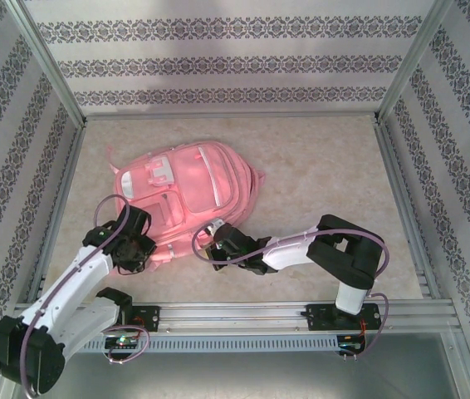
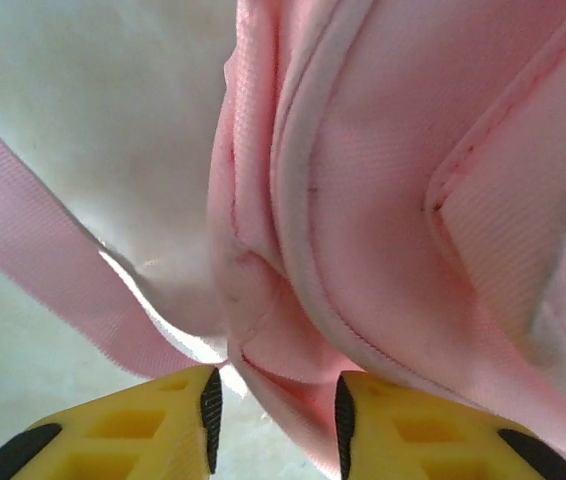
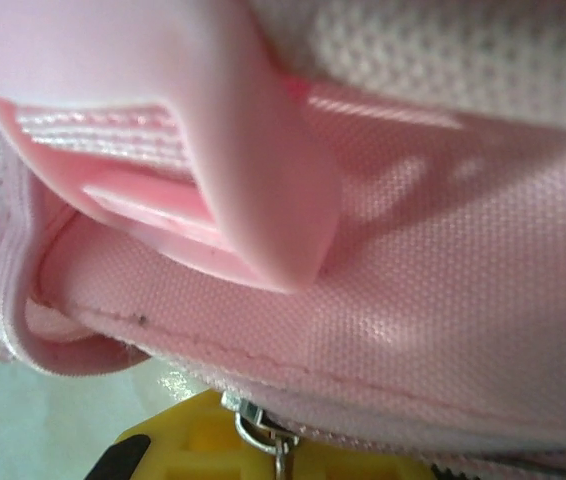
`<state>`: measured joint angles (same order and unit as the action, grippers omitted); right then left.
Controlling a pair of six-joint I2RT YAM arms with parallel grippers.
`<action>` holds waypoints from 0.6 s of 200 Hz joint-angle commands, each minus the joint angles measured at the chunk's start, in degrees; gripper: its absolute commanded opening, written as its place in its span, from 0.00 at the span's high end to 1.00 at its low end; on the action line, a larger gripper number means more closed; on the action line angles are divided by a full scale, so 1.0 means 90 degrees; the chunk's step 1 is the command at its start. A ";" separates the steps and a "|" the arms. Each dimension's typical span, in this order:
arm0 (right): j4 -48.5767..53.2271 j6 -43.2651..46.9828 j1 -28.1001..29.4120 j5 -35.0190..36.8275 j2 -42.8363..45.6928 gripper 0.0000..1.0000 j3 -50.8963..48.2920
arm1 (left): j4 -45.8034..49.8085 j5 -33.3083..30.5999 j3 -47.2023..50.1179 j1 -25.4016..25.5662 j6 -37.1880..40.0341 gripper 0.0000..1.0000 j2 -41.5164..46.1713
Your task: Pack the student bag
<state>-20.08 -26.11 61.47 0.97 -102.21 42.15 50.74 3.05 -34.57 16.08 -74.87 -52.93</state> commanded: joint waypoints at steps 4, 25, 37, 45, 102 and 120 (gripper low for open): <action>0.1098 0.0562 -0.0121 0.0134 0.0062 1.00 -0.0180 | -0.0373 -0.0638 -0.0266 -0.0207 0.0327 0.73 -0.0326; 0.1267 0.0790 -0.0220 0.0290 0.0130 1.00 -0.0218 | -0.0410 -0.0685 -0.0417 -0.0299 0.0552 0.79 -0.0513; 0.1329 0.0863 -0.0318 0.0361 0.0173 1.00 -0.0235 | -0.0397 -0.0715 -0.0512 -0.0324 0.0659 0.81 -0.0612; 0.1350 0.0897 -0.0385 0.0391 0.0201 1.00 -0.0240 | -0.0372 -0.0730 -0.0583 -0.0343 0.0723 0.81 -0.0687; 0.1682 0.1165 -0.0912 0.0525 0.0432 1.00 -0.0237 | -0.0377 -0.0817 -0.0866 -0.0449 0.1079 0.82 -0.1135; 0.1752 0.1259 -0.1106 0.0601 0.0605 1.00 -0.0355 | -0.0427 -0.0770 -0.0951 -0.0478 0.1154 0.83 -0.1297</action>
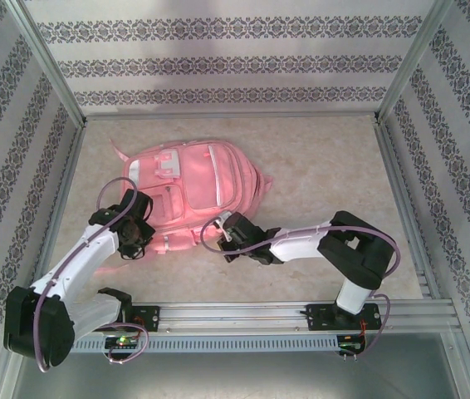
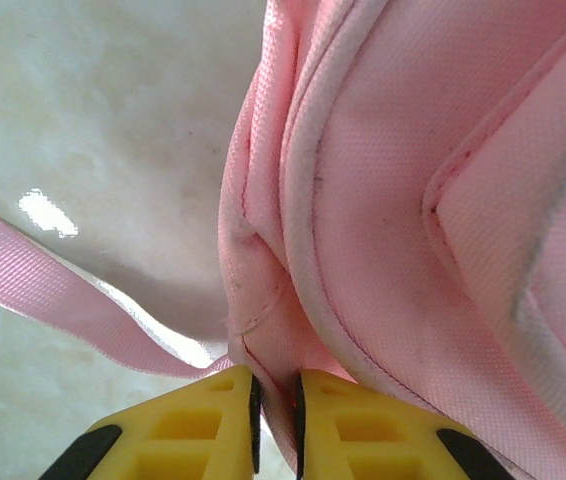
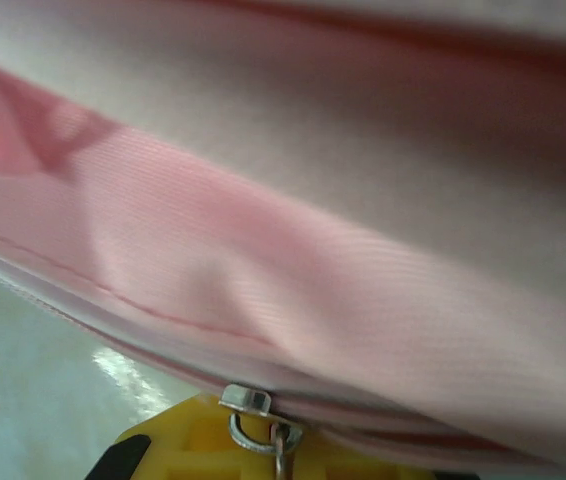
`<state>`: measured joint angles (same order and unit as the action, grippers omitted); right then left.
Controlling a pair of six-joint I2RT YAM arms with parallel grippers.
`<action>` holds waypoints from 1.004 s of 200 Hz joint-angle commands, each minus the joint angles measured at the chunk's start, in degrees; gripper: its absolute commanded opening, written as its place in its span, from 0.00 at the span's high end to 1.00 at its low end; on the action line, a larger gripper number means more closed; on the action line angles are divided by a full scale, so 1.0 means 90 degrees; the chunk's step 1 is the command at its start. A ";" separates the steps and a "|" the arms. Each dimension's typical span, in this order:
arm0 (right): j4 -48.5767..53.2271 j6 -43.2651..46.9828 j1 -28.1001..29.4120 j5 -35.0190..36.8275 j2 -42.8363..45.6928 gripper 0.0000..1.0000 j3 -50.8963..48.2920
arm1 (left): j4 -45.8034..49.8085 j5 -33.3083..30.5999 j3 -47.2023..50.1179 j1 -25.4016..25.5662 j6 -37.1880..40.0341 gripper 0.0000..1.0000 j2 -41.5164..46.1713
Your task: Pack the student bag
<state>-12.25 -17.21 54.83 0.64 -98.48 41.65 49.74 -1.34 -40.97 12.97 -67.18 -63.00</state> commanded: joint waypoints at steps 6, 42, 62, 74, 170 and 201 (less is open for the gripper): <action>0.0899 0.0280 -0.0451 0.0634 0.0253 1.00 -0.0355 | -0.0337 -0.0283 -0.0285 -0.0138 0.0329 0.83 -0.0245; 0.1081 0.0359 -0.0953 0.0576 0.0575 1.00 -0.0543 | -0.0424 -0.0252 -0.0485 -0.0153 0.0491 0.84 -0.0607; 0.1248 0.0345 -0.1151 0.0329 0.0662 1.00 -0.0476 | -0.0538 -0.0203 -0.0674 -0.0152 0.0673 0.85 -0.0839; 0.1404 0.0321 -0.1170 -0.0061 0.0770 1.00 -0.0366 | -0.0644 -0.0143 -0.0852 -0.0152 0.0888 0.85 -0.1056; 0.2066 -0.0646 -0.0272 -0.1080 0.0999 1.00 0.0700 | -0.0890 0.0941 -0.3528 -0.0216 0.2293 0.41 -0.2974; 0.1710 -0.1177 -0.0224 -0.1356 0.0656 1.00 0.1025 | -0.1977 0.2520 -0.1871 -0.0212 0.1484 0.37 -0.2055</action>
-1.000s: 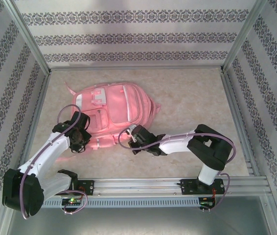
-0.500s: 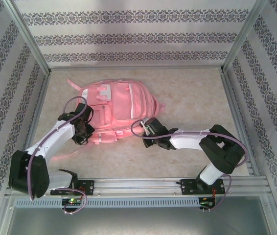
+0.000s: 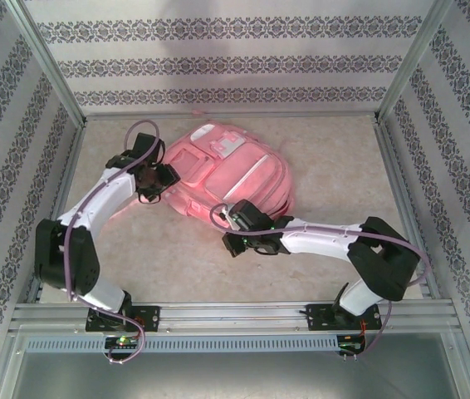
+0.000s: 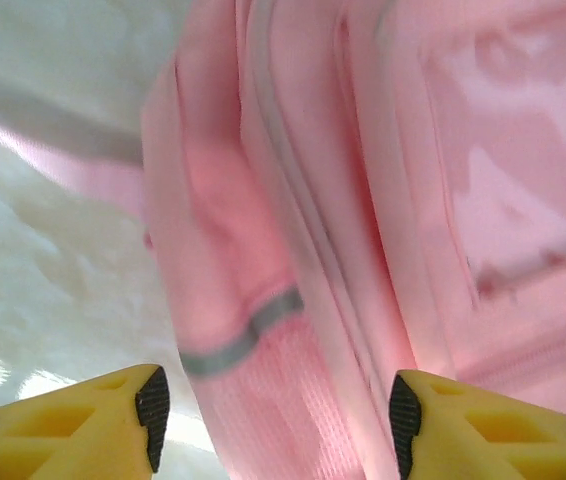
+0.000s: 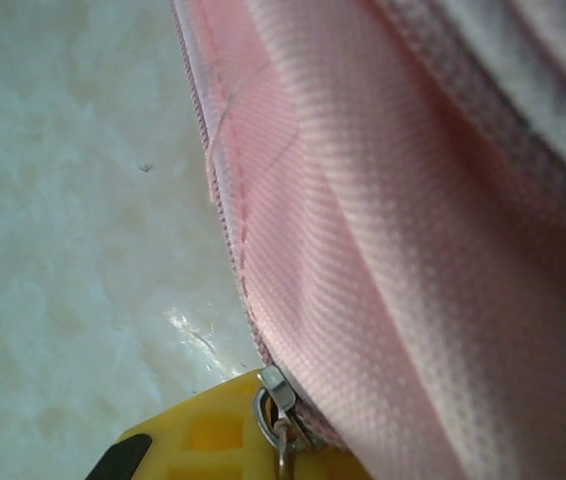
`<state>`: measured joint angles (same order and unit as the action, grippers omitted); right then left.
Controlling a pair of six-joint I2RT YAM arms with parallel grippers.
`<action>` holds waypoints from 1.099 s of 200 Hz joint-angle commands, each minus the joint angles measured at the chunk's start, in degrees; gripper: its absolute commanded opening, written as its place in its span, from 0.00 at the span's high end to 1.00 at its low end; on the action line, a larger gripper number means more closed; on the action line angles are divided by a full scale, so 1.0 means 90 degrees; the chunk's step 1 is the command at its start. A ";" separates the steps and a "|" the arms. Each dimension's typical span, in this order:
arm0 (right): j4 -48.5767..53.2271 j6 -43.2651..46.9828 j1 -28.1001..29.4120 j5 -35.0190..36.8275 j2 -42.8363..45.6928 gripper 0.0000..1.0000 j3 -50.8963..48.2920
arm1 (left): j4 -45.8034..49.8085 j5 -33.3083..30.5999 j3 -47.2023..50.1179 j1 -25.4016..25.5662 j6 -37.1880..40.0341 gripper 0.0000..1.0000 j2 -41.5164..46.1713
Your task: Pack the student bag
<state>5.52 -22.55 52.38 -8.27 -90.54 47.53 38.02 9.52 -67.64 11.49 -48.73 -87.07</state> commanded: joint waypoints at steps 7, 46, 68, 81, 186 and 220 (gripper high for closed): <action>-0.0273 -0.0622 0.0067 -0.0402 -0.0294 1.00 0.0450 | -0.1158 0.1589 0.1592 -0.0046 -0.0877 0.37 0.0858; -0.0440 -0.0851 0.0117 -0.0540 -0.0496 1.00 0.0588 | -0.3727 0.1880 0.3438 0.0112 -0.2258 0.34 0.1487; -0.0575 -0.1004 0.0126 -0.0560 -0.0521 1.00 0.0507 | -0.4687 0.1843 0.3786 0.0249 -0.2666 0.34 0.1314; -0.0646 -0.1077 0.0124 -0.0575 -0.0535 1.00 0.0455 | -0.5083 0.1860 0.3872 0.0344 -0.2823 0.35 0.1111; -0.0588 -0.1126 0.0117 -0.0504 -0.0653 1.00 0.0402 | -0.5639 0.1804 0.3722 0.0630 -0.2945 0.79 0.0266; -0.0036 -0.0922 0.0080 -0.0139 -0.0519 1.00 0.0321 | -0.5053 0.1609 0.3440 0.0599 -0.2642 0.92 0.0275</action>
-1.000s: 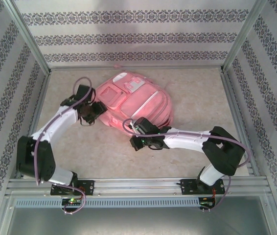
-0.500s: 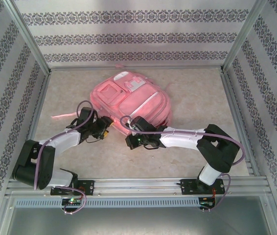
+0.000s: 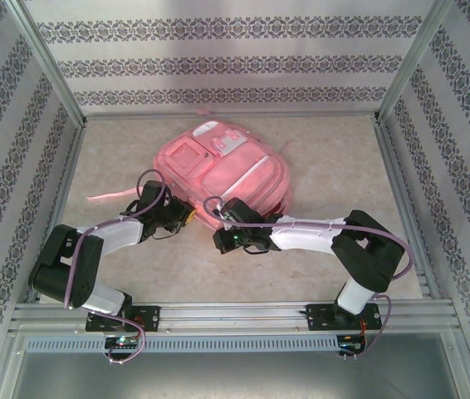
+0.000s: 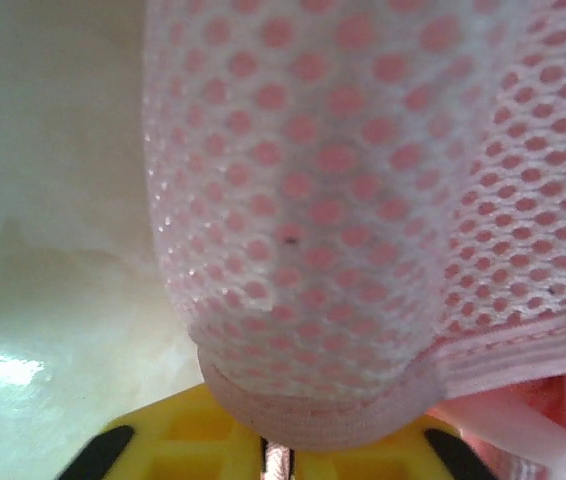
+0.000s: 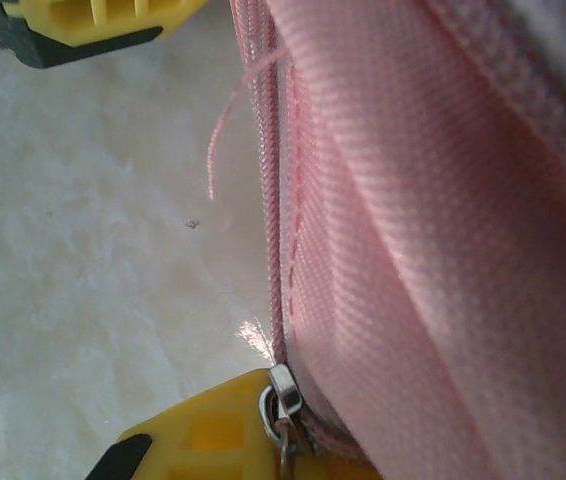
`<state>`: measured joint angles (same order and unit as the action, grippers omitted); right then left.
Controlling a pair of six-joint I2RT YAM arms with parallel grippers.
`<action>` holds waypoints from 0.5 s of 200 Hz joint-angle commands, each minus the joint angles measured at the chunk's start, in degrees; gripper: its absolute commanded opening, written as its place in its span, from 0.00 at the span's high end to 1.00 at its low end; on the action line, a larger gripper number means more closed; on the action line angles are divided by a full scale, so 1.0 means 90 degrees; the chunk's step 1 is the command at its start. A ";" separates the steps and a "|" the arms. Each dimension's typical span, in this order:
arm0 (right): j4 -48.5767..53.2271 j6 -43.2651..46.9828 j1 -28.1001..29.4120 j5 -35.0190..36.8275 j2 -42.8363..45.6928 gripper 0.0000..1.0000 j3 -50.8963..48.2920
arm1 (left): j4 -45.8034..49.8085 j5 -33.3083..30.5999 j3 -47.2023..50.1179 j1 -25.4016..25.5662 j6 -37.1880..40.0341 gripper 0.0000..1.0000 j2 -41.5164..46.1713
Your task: Pack the student bag
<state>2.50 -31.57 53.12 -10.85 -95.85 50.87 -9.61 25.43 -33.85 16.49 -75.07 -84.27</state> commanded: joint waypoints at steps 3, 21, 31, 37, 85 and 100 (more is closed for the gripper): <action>0.0346 0.0085 -0.0016 0.0174 0.0082 1.00 -0.0068 | 0.0275 -0.0164 -0.0329 0.0034 0.0299 0.93 -0.0034; 0.0590 0.0128 -0.0081 0.0285 0.0202 1.00 -0.0186 | 0.0422 -0.0188 -0.0347 -0.0049 0.0401 0.95 0.0022; 0.0754 0.0189 -0.0111 0.0329 0.0275 1.00 -0.0241 | 0.0513 -0.0195 -0.0340 -0.0114 0.0438 0.97 0.0043; 0.0874 0.0239 -0.0119 0.0368 0.0311 1.00 -0.0261 | 0.0530 -0.0198 -0.0321 -0.0147 0.0454 0.97 0.0047; 0.1714 0.0474 -0.0281 0.0570 0.0628 1.00 -0.0451 | 0.0743 -0.0235 -0.0332 -0.0327 0.0609 1.00 0.0093; 0.1880 0.0522 -0.0376 0.0614 0.0791 1.00 -0.0540 | 0.0866 -0.0254 -0.0392 -0.0362 0.0681 1.00 0.0086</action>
<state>11.03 -28.14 51.31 -7.68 -91.72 48.29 -5.34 27.03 -35.51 15.42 -71.61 -84.27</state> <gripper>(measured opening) 0.081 0.050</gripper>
